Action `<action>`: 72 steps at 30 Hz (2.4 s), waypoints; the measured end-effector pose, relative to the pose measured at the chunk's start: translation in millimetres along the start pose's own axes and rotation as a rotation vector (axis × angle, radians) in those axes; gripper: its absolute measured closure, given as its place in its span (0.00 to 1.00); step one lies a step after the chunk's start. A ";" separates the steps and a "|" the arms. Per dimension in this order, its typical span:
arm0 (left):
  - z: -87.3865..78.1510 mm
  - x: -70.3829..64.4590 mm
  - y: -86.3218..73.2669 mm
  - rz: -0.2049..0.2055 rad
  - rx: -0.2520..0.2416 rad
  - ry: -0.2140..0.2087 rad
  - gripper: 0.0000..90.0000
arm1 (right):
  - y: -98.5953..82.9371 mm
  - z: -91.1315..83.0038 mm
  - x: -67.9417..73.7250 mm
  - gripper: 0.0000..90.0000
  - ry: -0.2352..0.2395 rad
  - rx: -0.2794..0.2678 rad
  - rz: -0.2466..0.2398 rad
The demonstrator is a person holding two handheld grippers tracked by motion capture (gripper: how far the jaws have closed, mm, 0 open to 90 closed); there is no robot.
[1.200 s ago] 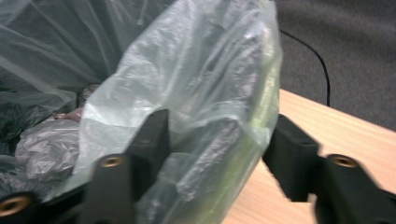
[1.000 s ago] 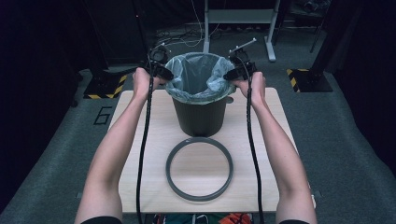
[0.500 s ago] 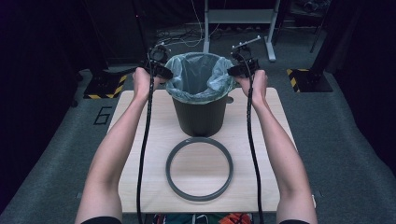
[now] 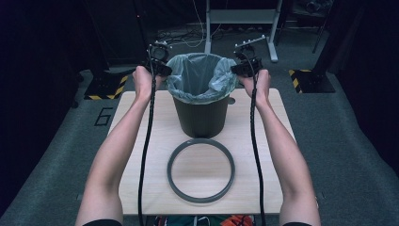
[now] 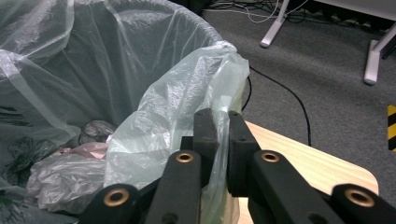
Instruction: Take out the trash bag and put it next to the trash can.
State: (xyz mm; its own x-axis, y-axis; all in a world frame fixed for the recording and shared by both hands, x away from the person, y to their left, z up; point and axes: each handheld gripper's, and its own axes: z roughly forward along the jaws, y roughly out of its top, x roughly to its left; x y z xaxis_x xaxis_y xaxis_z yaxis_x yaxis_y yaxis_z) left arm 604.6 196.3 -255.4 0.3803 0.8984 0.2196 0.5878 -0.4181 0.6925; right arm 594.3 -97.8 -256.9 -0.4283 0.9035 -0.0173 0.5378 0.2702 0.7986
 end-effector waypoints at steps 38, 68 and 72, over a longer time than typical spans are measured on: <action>-21.3 7.2 1.3 -0.070 -0.042 -0.215 0.90 | -3.9 -27.2 6.2 0.47 0.098 0.052 0.031; -19.1 -3.5 2.8 -0.037 -0.010 -0.249 0.89 | 15.5 -31.6 23.3 0.93 0.167 -0.081 0.066; -24.3 1.3 2.6 -0.044 -0.027 -0.240 0.90 | 12.8 -24.3 17.5 0.93 0.173 -0.062 0.083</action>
State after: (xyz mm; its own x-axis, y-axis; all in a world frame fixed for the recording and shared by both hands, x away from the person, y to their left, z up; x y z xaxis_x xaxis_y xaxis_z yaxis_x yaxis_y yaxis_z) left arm 589.3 199.7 -236.6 0.5156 0.8565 0.0214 0.5896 -0.3728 0.7165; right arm 576.0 -86.6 -232.4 -0.5053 0.8499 0.1496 0.5334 0.1713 0.8284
